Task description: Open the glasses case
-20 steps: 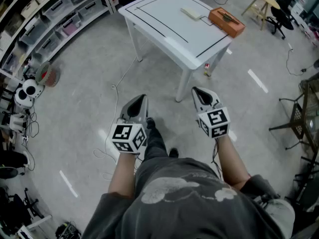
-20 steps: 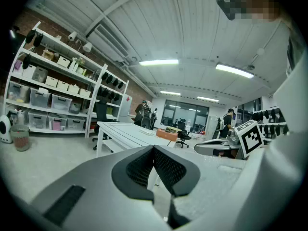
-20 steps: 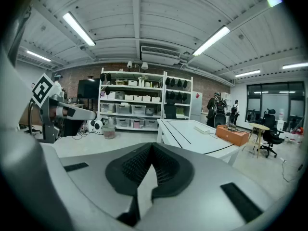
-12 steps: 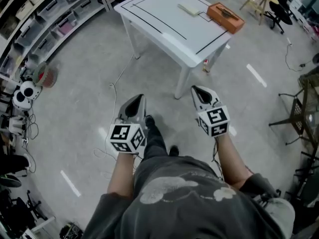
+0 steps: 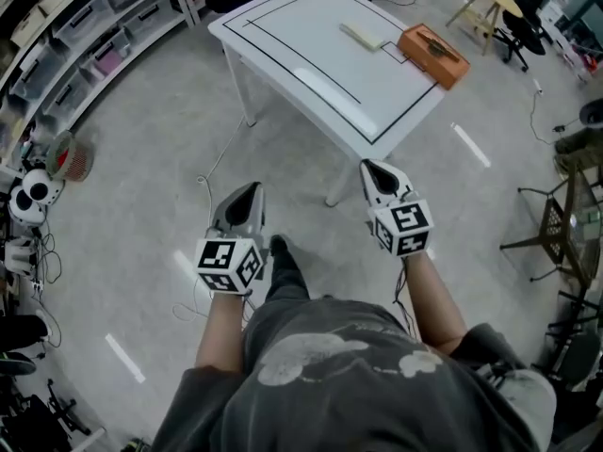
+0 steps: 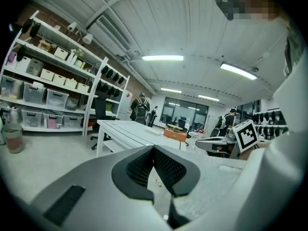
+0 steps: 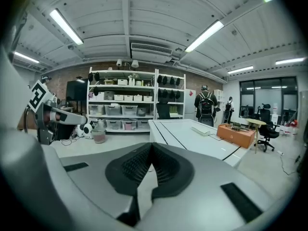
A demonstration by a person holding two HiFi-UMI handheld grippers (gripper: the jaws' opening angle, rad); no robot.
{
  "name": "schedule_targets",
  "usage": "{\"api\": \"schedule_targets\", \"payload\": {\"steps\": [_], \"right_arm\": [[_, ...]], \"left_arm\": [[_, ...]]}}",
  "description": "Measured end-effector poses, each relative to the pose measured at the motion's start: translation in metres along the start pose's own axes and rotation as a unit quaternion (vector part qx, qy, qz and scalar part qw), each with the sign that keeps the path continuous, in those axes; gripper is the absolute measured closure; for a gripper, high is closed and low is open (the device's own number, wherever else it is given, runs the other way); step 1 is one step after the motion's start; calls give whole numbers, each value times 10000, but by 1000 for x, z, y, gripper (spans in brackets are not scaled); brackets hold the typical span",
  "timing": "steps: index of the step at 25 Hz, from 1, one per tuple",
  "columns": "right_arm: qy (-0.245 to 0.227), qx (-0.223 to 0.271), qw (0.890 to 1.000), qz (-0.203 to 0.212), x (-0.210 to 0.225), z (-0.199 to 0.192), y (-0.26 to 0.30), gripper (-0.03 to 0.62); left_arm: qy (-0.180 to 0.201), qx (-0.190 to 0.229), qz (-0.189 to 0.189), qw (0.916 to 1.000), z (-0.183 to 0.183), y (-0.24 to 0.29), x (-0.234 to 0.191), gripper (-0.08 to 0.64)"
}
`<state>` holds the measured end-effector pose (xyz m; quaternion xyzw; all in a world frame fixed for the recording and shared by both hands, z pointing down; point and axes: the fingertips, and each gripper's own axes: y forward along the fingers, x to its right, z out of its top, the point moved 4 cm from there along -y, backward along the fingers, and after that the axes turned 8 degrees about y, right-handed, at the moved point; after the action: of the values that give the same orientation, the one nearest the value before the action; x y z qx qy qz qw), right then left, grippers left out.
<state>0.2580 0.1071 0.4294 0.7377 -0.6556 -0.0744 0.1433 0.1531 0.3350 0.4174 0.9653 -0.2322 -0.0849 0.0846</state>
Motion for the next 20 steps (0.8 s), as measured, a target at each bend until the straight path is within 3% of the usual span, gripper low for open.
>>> {"api": "schedule_targets", "payload": {"steps": [5, 11, 20], "right_arm": [[52, 46, 9998, -176, 12, 30, 74, 592], [65, 58, 9982, -590, 14, 65, 146, 592], [-65, -29, 9937, -1119, 35, 87, 182, 592]], "left_arm": [[253, -23, -249, 9994, 26, 48, -59, 558], [271, -63, -460, 9986, 48, 92, -131, 558], [220, 43, -693, 9973, 69, 138, -190, 558]]}}
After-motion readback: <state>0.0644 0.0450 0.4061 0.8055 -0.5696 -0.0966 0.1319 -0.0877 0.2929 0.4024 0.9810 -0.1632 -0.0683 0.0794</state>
